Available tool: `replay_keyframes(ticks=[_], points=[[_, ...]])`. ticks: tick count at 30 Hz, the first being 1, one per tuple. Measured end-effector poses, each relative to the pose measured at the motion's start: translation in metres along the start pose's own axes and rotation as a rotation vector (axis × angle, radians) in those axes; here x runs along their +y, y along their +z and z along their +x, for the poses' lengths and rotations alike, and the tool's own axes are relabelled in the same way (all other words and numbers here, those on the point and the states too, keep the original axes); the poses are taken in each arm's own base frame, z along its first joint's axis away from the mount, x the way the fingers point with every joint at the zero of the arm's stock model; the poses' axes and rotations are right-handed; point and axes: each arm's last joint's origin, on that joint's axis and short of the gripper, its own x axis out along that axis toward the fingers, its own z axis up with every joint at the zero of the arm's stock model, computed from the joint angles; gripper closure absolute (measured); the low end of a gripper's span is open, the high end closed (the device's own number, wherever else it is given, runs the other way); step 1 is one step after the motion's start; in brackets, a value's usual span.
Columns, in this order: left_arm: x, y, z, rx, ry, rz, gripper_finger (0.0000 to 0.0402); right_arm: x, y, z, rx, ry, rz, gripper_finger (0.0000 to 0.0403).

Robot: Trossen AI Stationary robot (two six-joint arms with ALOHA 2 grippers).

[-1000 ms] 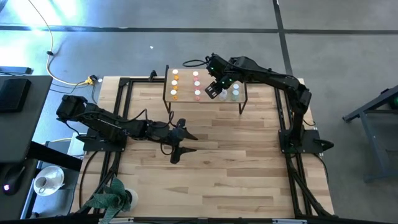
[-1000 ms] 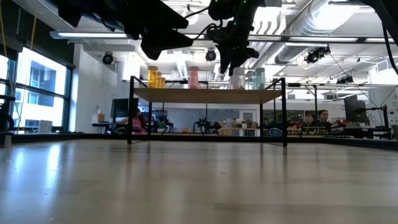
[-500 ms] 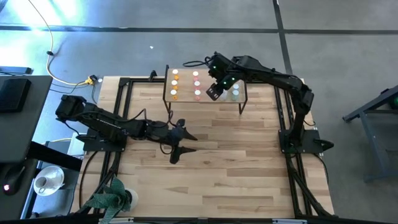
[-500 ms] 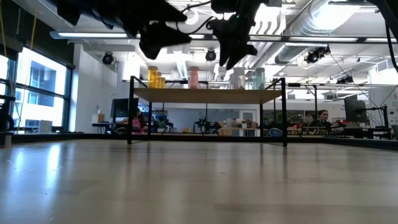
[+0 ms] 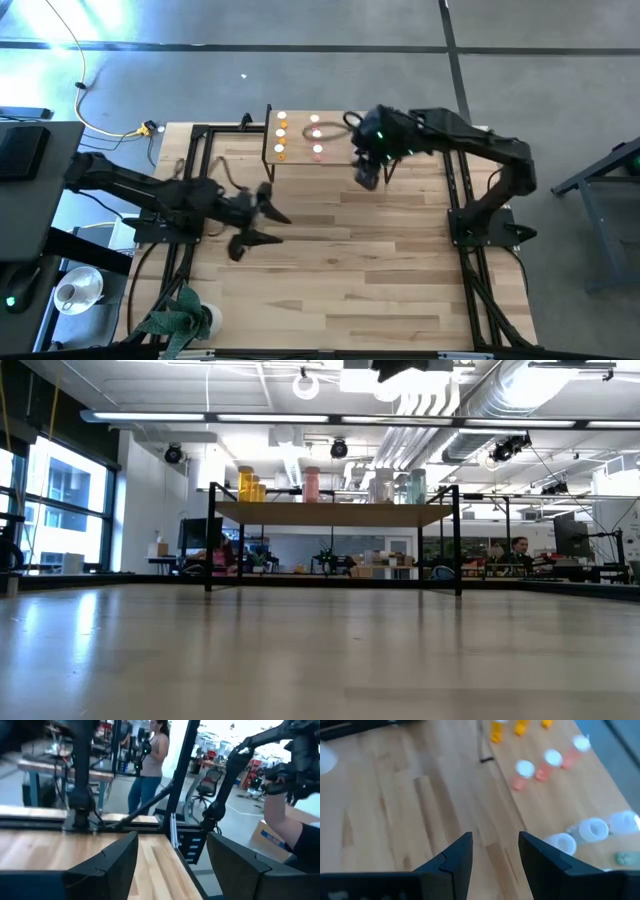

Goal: Pick and place medicine bottles onto shelf by color
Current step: Return to Home Position

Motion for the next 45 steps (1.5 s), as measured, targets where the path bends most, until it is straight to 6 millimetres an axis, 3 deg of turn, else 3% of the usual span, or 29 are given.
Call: replay_keyframes(ticks=[3, 7, 10, 13, 21, 33, 40, 45], points=[[-0.008, 0.008, -0.022, -0.003, 0.01, 0.052, 0.0175, 0.023, -0.007, -0.017, -0.044, -0.001, -0.084, 0.0254], [-0.017, 0.011, -0.047, 0.012, 0.034, 0.109, 0.0175, 0.045, -0.014, -0.026, -0.066, -0.015, -0.159, 0.0254], [-0.02, 0.001, -0.057, 0.021, 0.058, 0.124, 0.0175, 0.057, -0.021, -0.02, -0.081, -0.011, -0.226, 0.0254], [-0.019, -0.015, -0.065, 0.025, 0.083, 0.125, 0.0176, 0.061, -0.035, -0.001, -0.099, -0.001, -0.278, 0.0254], [-0.012, -0.057, -0.083, 0.044, 0.149, 0.107, 0.0176, 0.045, -0.105, 0.034, -0.125, 0.009, -0.266, 0.0254], [0.001, -0.104, -0.104, 0.022, 0.157, 0.102, 0.0177, 0.022, -0.22, 0.036, -0.389, 0.164, -0.089, 0.0254], [0.006, -0.125, -0.109, 0.018, 0.156, 0.102, 0.0177, 0.016, -0.268, 0.042, -0.518, 0.253, -0.109, 0.0254], [0.008, -0.133, -0.112, 0.039, 0.16, 0.104, 0.0177, 0.009, -0.286, 0.036, -0.603, 0.256, -0.116, 0.0254]])
